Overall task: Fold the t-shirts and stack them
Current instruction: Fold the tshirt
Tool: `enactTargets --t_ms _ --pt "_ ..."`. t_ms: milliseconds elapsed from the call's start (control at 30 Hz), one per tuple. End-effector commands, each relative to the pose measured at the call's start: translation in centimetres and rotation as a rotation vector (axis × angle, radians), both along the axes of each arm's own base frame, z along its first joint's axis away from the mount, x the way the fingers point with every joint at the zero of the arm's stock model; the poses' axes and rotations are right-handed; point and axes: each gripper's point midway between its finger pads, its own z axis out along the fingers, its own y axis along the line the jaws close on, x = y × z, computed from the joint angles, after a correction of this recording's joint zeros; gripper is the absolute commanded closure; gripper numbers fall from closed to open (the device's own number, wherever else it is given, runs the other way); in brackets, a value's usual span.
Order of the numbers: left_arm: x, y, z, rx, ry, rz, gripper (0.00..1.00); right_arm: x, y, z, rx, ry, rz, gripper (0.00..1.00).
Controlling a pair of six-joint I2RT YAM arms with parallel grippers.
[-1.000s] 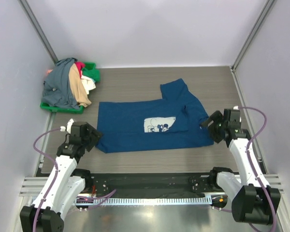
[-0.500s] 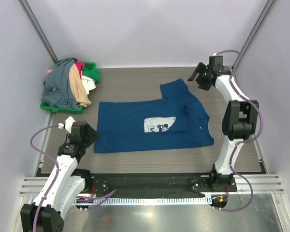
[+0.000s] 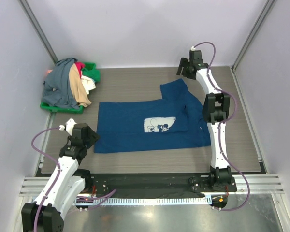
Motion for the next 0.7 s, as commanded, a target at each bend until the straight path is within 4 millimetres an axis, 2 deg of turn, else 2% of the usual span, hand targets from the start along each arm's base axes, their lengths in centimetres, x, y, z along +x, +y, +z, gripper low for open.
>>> enactTargets --t_ms 0,133,167,233,333,367,433,567,600,633,667 --pt "1.0 0.5 1.0 0.023 -0.061 0.013 0.38 1.3 -0.4 0.9 -0.103 -0.046 -0.018 0.23" --pt "1.1 0.3 1.0 0.02 -0.062 0.003 0.39 1.5 -0.6 -1.5 -0.129 -0.024 -0.039 0.24" --pt "1.1 0.2 1.1 0.019 -0.067 0.0 0.39 1.5 -0.4 -2.5 -0.129 -0.011 -0.037 0.26" --pt "1.1 0.3 1.0 0.02 -0.067 0.001 0.39 1.3 -0.1 -3.3 -0.122 0.004 -0.033 0.3" --pt "1.1 0.4 1.1 0.023 -0.072 0.011 0.39 0.8 0.6 -4.7 -0.127 0.029 -0.025 0.4" --pt "1.1 0.5 1.0 0.024 -0.069 0.014 0.39 0.7 0.7 -4.8 -0.128 0.032 -0.026 0.48" --pt "1.1 0.7 1.0 0.026 -0.065 0.032 0.39 0.3 1.2 -5.4 -0.12 0.046 -0.024 0.56" --pt "1.5 0.8 0.5 0.026 -0.023 0.065 0.4 -0.7 1.5 -5.8 -0.127 0.064 -0.025 0.66" --pt "1.9 0.9 0.7 0.025 -0.022 0.071 0.4 -1.1 1.5 -6.7 -0.13 0.079 -0.025 0.68" --pt "2.5 0.7 1.1 0.018 -0.034 0.075 0.41 -1.3 1.6 -6.4 -0.125 0.075 -0.025 0.72" --pt "2.7 0.7 0.6 0.019 -0.006 0.076 0.41 -1.4 1.6 -6.5 -0.123 0.078 -0.025 0.74"
